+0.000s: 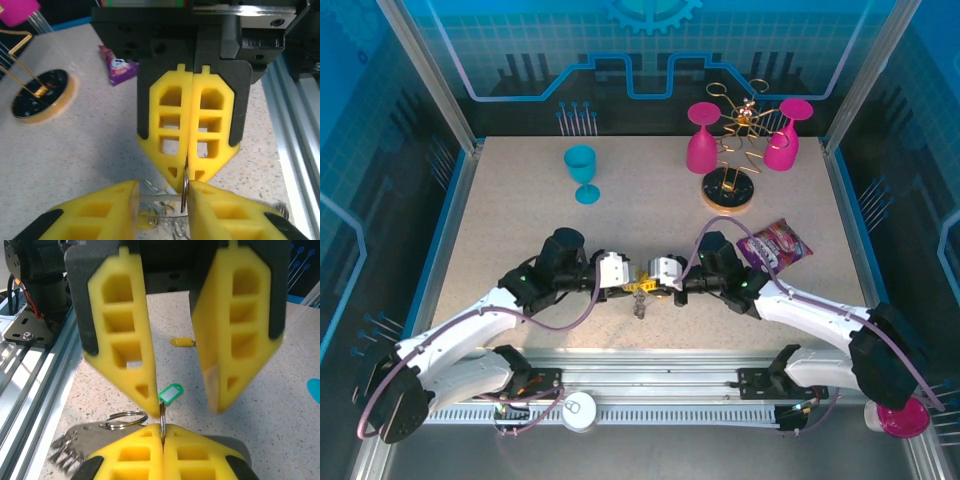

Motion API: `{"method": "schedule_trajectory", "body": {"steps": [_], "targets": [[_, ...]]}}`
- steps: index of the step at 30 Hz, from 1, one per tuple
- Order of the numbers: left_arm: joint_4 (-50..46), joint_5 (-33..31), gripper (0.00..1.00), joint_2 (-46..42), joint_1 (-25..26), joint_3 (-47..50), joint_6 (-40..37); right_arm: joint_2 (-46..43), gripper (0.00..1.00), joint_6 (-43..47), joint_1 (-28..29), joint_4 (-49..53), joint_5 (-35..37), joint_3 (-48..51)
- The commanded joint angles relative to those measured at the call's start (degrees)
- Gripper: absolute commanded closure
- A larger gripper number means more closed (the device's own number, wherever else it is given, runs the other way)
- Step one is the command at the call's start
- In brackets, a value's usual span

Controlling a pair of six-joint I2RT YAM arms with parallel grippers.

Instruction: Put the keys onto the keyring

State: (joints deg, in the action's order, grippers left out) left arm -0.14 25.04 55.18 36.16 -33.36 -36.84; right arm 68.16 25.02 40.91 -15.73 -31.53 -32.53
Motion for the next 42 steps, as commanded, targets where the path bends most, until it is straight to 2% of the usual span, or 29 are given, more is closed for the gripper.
{"method": "schedule_trajectory", "body": {"steps": [1, 3, 9, 18, 23, 33, 42], "targets": [[11.3, -2.7, 0.65, -4.8, 0.0, 6.9, 8.7, -2.0, 1.0, -6.3, -2.6, -11.7, -8.1, 3.5], [15.1, -2.5, 0.65, -7.1, 0.0, 10.1, 11.6, -1.9, 1.0, -8.4, -3.6, -14.9, -11.1, 4.7], [15.7, 1.0, 0.68, -5.9, 0.0, 10.6, 13.3, -0.8, 1.0, -10.5, -4.4, -17.3, -15.6, 4.6], [24.2, 7.8, 0.74, -1.7, 0.1, 11.4, 17.2, 0.5, 1.0, -12.3, -4.5, -18.7, -17.4, 4.0], [25.5, 11.0, 0.74, -1.7, 0.1, 12.1, 17.9, 1.2, 1.0, -12.6, -4.3, -19.1, -16.8, 3.8], [25.2, 12.1, 0.76, -1.6, 0.2, 11.6, 18.4, 2.7, 1.0, -13.5, -3.4, -21.3, -16.8, 3.6], [25.3, 12.4, 0.85, -0.7, 0.2, 11.1, 18.5, 4.1, 1.0, -14.5, -2.5, -23.3, -17.4, 3.2]]}}
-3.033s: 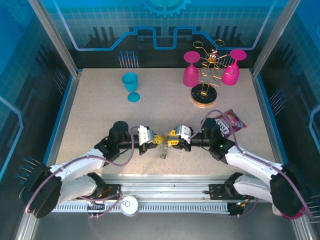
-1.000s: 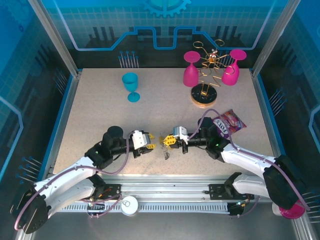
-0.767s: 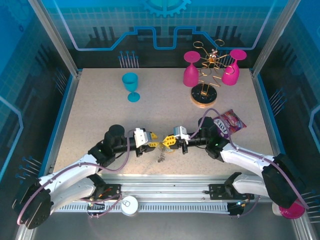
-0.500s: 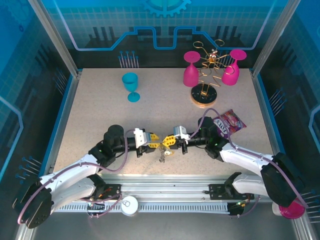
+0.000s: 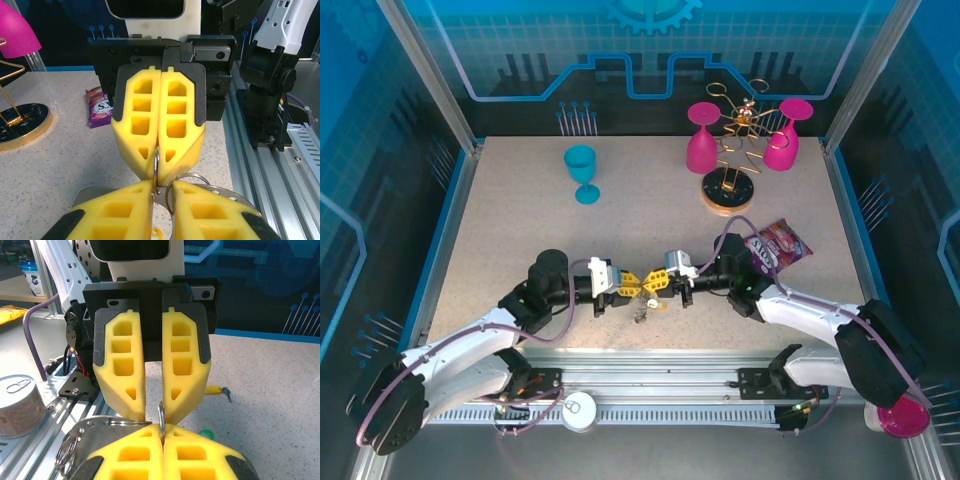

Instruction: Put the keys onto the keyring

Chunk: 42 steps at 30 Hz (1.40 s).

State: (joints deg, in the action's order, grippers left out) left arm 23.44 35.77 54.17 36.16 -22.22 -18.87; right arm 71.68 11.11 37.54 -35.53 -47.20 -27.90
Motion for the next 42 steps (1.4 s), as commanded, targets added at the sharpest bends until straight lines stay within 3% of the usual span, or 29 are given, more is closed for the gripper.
{"method": "schedule_trajectory", "body": {"steps": [1, 9, 14, 17, 21, 29, 42], "targets": [[1.7, 1.6, 0.86, 0.3, 0.2, -0.1, 0.4, 0.8, 1.0, -0.6, 0.9, -3.5, -1.9, -1.5], [1.1, 1.0, 1.0, 0.2, 0.3, -0.5, -1.1, 0.5, 1.0, 0.7, 1.2, -1.0, -1.7, -1.7], [-2.6, -3.4, 1.0, -2.1, 0.5, -1.1, -5.0, -4.8, 0.73, 8.4, 0.8, 11.0, 7.4, -1.9], [-10.5, -6.2, 1.0, -3.7, 0.9, -3.8, -10.6, -8.1, 0.74, 16.3, 1.3, 26.5, 15.0, -5.2], [-19.4, -8.9, 1.0, -4.2, 1.7, -7.4, -17.2, -10.4, 0.75, 21.2, 3.5, 35.7, 21.1, -8.6], [-25.3, -11.4, 1.0, -3.3, 2.9, -11.6, -21.5, -8.4, 0.75, 24.4, 9.3, 39.5, 27.4, -13.3], [-26.7, -10.4, 1.0, -2.6, 3.6, -13.0, -21.8, -5.5, 0.8, 24.1, 11.5, 37.1, 27.4, -14.7]]}}
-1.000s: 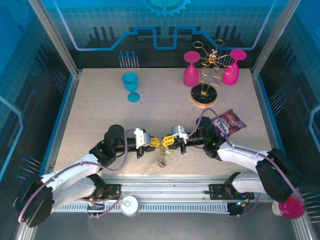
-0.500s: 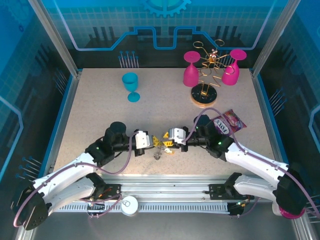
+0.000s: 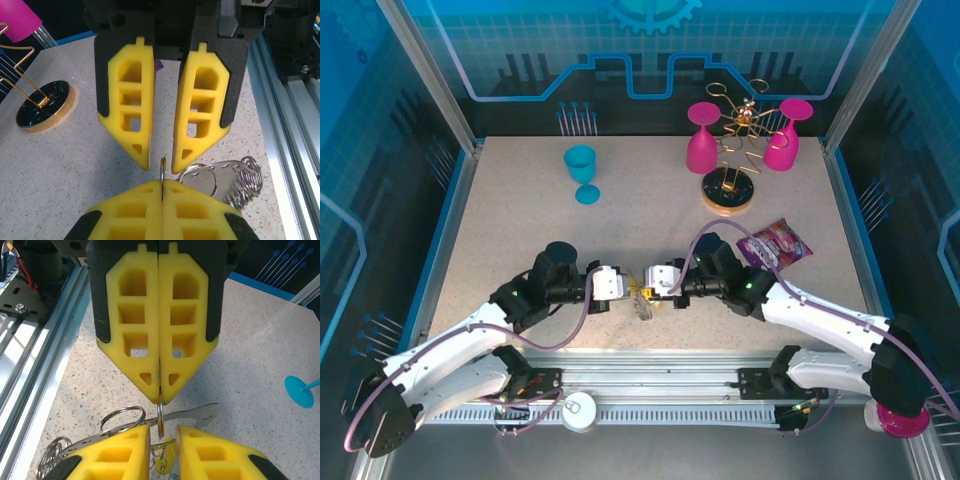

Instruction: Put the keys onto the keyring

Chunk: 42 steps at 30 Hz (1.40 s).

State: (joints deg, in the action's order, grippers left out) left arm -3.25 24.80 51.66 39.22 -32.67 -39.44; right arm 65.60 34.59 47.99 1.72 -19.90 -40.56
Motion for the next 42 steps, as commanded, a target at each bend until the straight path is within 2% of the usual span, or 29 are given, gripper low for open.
{"method": "schedule_trajectory", "body": {"steps": [1, 9, 17, 24, 29, 33, 35, 36, 38, 42], "targets": [[0.0, 0.7, 1.0, 0.0, 0.6, -2.6, -1.2, 0.7, 0.81, 0.5, 1.1, -0.4, 0.0, -2.0], [-1.6, -0.3, 1.0, 0.4, 1.1, -2.8, -2.2, 1.0, 0.83, 0.4, 1.6, -0.9, 0.2, -2.2], [-2.3, -1.3, 1.0, 0.8, 1.5, -3.1, -2.9, 0.5, 0.8, 1.4, 1.6, 0.5, 2.1, -2.1], [-2.6, -1.7, 1.0, 1.4, 1.7, -3.4, -3.3, 0.8, 0.86, 1.2, 1.8, 0.8, 1.1, -2.3], [-3.2, -2.0, 1.0, 2.0, 2.0, -3.7, -3.8, 1.3, 0.99, 1.0, 1.7, 0.9, 0.3, -2.4], [-3.4, -3.3, 1.0, 1.8, 2.0, -3.8, -3.5, 1.0, 1.0, 1.0, 1.7, 0.6, 0.0, -1.9], [-1.9, -5.1, 0.82, 0.6, 2.0, -2.8, -2.2, 0.0, 1.0, 0.4, 0.9, -0.9, -1.4, -0.8], [-0.8, -5.7, 0.77, -0.4, 1.9, -1.7, -1.6, -0.6, 1.0, -0.5, 0.0, -2.1, -2.9, -0.1], [1.7, -6.3, 0.75, -2.3, 1.8, 0.7, -0.4, -1.9, 1.0, -2.5, -2.1, -4.6, -6.7, 1.6], [5.1, -5.9, 0.76, -5.8, 1.6, 4.4, 3.8, -3.3, 1.0, -5.8, -6.1, -8.2, -13.9, 4.2]]}}
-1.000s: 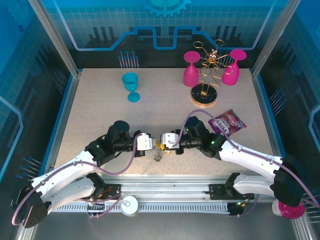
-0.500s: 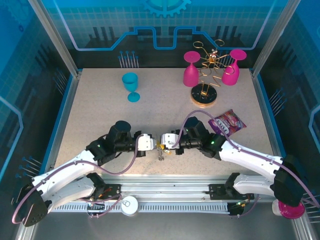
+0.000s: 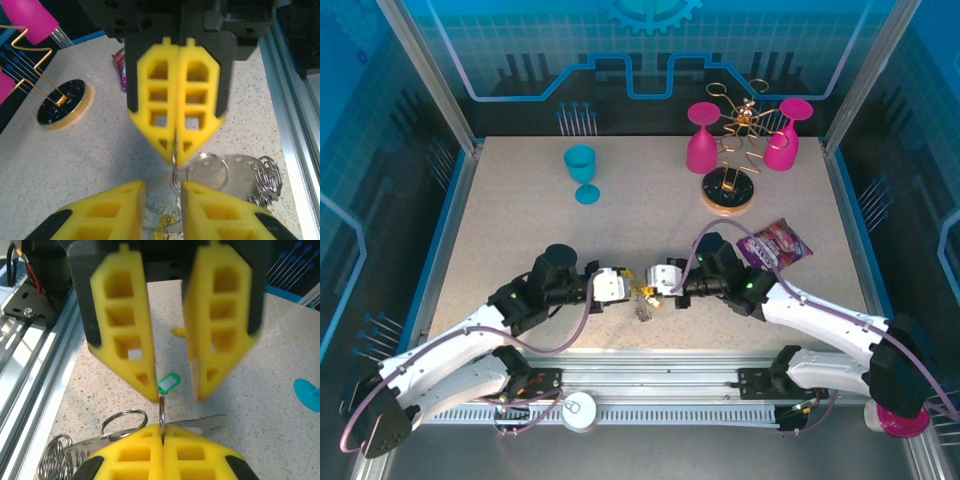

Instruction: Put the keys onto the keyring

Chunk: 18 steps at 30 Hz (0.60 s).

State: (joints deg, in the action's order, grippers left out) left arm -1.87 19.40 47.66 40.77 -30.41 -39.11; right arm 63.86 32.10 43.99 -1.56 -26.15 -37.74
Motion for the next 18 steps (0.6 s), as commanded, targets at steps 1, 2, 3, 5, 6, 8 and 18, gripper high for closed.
{"method": "schedule_trajectory", "body": {"steps": [1, 2, 3, 5, 6, 8, 18], "targets": [[4.0, -0.1, 0.77, -2.2, 0.0, 2.6, 4.1, -1.7, 1.0, -3.8, -2.6, -5.5, -9.0, 1.7], [3.6, 0.4, 0.78, -2.2, 0.0, 2.6, 4.6, -1.7, 1.0, -4.0, -3.0, -5.8, -10.0, 2.0], [3.5, 0.8, 0.78, -2.0, 0.0, 2.6, 5.3, -1.7, 1.0, -4.2, -3.2, -6.2, -10.8, 2.2], [3.7, 1.5, 0.78, -1.3, 0.0, 2.5, 5.8, -1.6, 1.0, -4.5, -3.3, -6.9, -12.0, 2.4], [4.2, 1.7, 0.78, -0.9, 0.1, 2.5, 6.1, -1.5, 1.0, -4.8, -3.3, -7.2, -12.5, 2.4], [5.4, 2.4, 0.78, -0.1, 0.0, 2.5, 6.5, -1.2, 1.0, -5.2, -3.3, -7.7, -13.2, 2.4], [6.9, 6.4, 0.77, 4.0, 0.1, 0.9, 7.3, -0.2, 1.0, -6.7, -3.2, -9.9, -14.2, 2.5]]}}
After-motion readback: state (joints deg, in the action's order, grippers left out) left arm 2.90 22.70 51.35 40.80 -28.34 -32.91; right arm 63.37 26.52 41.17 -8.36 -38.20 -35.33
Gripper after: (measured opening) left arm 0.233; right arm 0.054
